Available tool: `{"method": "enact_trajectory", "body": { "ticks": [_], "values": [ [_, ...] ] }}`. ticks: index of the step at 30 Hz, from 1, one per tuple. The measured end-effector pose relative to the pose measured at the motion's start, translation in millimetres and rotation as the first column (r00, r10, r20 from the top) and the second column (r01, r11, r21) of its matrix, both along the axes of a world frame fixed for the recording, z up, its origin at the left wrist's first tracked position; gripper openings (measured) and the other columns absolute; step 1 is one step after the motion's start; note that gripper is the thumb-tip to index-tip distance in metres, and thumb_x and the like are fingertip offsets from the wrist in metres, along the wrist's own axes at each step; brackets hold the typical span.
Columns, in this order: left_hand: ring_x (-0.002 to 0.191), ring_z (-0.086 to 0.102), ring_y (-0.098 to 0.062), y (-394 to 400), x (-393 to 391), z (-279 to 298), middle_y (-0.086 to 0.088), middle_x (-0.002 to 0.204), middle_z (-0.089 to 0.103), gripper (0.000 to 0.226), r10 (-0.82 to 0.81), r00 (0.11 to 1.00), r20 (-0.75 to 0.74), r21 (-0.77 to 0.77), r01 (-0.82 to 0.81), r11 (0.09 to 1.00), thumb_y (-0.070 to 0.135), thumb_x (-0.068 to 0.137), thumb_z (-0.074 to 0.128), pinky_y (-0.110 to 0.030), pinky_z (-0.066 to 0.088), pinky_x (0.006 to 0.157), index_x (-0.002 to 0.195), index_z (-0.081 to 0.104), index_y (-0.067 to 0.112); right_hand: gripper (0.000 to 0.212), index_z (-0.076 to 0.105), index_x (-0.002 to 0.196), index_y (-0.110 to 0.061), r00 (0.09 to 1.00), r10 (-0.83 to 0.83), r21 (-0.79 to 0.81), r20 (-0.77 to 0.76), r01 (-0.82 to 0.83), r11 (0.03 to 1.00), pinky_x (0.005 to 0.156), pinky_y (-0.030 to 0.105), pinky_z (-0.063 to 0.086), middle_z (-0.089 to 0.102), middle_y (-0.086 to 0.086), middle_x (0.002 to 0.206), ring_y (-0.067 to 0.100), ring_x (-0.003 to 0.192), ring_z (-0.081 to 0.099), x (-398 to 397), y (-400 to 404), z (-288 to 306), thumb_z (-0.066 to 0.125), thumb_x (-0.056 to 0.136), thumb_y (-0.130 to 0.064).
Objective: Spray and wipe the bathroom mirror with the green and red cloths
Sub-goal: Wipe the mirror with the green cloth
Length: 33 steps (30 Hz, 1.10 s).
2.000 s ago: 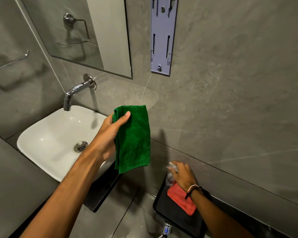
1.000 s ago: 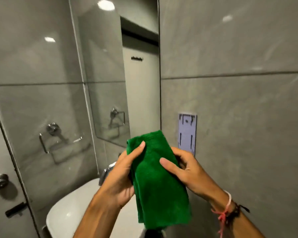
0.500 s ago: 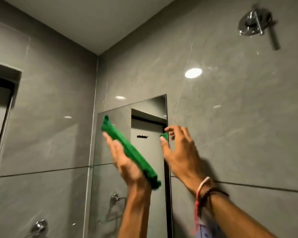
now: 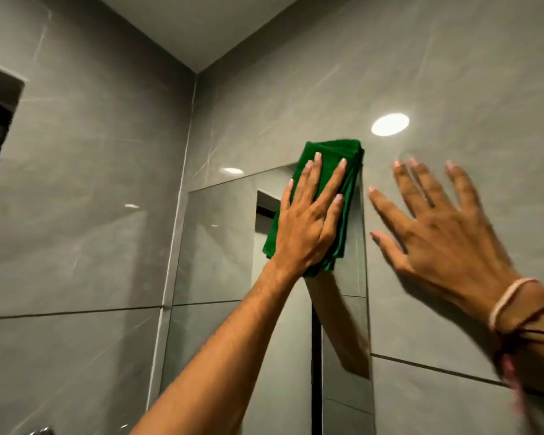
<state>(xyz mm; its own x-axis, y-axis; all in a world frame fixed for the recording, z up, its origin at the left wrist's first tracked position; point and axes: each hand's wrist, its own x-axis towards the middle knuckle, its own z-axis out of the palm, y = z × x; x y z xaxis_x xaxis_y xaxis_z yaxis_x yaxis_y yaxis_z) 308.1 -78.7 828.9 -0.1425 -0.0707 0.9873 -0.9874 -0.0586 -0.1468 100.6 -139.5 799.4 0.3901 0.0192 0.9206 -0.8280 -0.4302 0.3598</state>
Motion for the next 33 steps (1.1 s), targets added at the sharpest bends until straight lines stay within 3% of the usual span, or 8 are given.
{"method": "enact_trajectory", "body": {
  "ticks": [5,10,16,21,24,27,30,33],
  "values": [
    [0.157,0.001,-0.01,33,162,-3,0.005,0.172,0.004,0.054,-0.05,0.91,-0.411,-0.11,0.005,0.994,0.044,0.105,0.022,-0.059,0.011,0.127,0.158,0.013,0.044,0.075,0.01,0.163,-0.032,0.998,-0.013,-0.014,0.058,0.013,1.0,0.127,0.062,0.011,0.004,0.016,0.172,0.033,0.16,0.006,13,-13,1,0.015,0.096,-0.066],
    [0.159,0.006,-0.018,47,249,-163,0.0,0.172,0.007,0.059,-0.104,0.605,-0.789,-0.179,-0.065,0.982,0.046,0.1,0.021,-0.05,0.012,0.128,0.159,0.013,0.039,0.077,0.005,0.163,-0.035,0.993,0.098,-0.052,0.063,-0.095,0.994,0.125,0.066,0.013,0.002,0.013,0.174,0.032,0.161,0.003,21,-22,6,0.017,0.094,-0.068],
    [0.158,0.011,-0.03,42,172,-378,-0.017,0.17,0.012,0.053,-0.125,0.072,-0.99,-0.137,-0.206,0.969,0.035,0.108,0.025,-0.046,0.01,0.126,0.16,0.017,0.025,0.068,-0.002,0.155,-0.042,0.931,0.363,-0.054,-0.027,-0.364,0.93,0.12,0.075,0.015,0.01,0.027,0.17,0.052,0.155,0.01,20,-31,2,0.038,0.101,-0.056],
    [0.158,0.006,-0.027,22,53,-363,-0.014,0.171,0.007,0.054,-0.246,-0.137,-0.96,-0.22,-0.175,0.96,0.034,0.108,0.029,-0.047,0.006,0.125,0.16,0.016,0.027,0.074,0.014,0.162,-0.03,0.976,0.215,-0.001,0.03,-0.215,0.977,0.124,0.068,0.015,0.007,0.017,0.172,0.039,0.159,0.009,14,-7,-2,0.023,0.098,-0.065],
    [0.159,0.004,-0.018,15,10,-293,-0.004,0.172,0.007,0.054,-0.323,0.005,-0.946,-0.322,-0.101,0.941,0.039,0.106,0.033,-0.05,0.005,0.125,0.159,0.019,0.033,0.073,0.03,0.159,-0.024,0.992,0.128,0.003,-0.021,-0.128,0.992,0.126,0.064,0.013,0.019,0.021,0.17,0.037,0.158,0.02,-1,6,-3,0.025,0.096,-0.061],
    [0.158,0.005,-0.013,1,-25,-180,0.001,0.172,0.007,0.062,-0.375,0.377,-0.847,-0.379,0.065,0.923,0.049,0.096,0.028,-0.049,-0.001,0.128,0.157,0.023,0.037,0.077,0.03,0.159,-0.024,0.996,0.07,0.0,-0.051,-0.07,0.998,0.126,0.061,0.016,0.022,0.02,0.169,0.035,0.158,0.023,-26,4,-3,0.026,0.094,-0.064],
    [0.158,0.005,-0.012,-13,-42,-70,0.003,0.172,0.007,0.058,-0.292,0.764,-0.575,-0.256,0.17,0.951,0.045,0.099,0.03,-0.048,-0.004,0.127,0.157,0.022,0.041,0.078,0.024,0.161,-0.026,0.997,0.052,0.003,-0.051,-0.052,0.999,0.126,0.061,0.017,0.018,0.019,0.17,0.035,0.158,0.02,-40,-8,-14,0.024,0.094,-0.067],
    [0.158,0.005,-0.014,-11,-17,10,0.001,0.172,0.008,0.055,-0.163,0.926,-0.341,-0.124,0.127,0.984,0.039,0.104,0.032,-0.052,0.001,0.127,0.157,0.018,0.042,0.079,0.019,0.162,-0.028,0.999,0.052,0.035,-0.013,-0.051,0.998,0.127,0.061,0.015,0.013,0.018,0.171,0.034,0.159,0.016,-33,-9,-16,0.021,0.094,-0.069]
  ]
}}
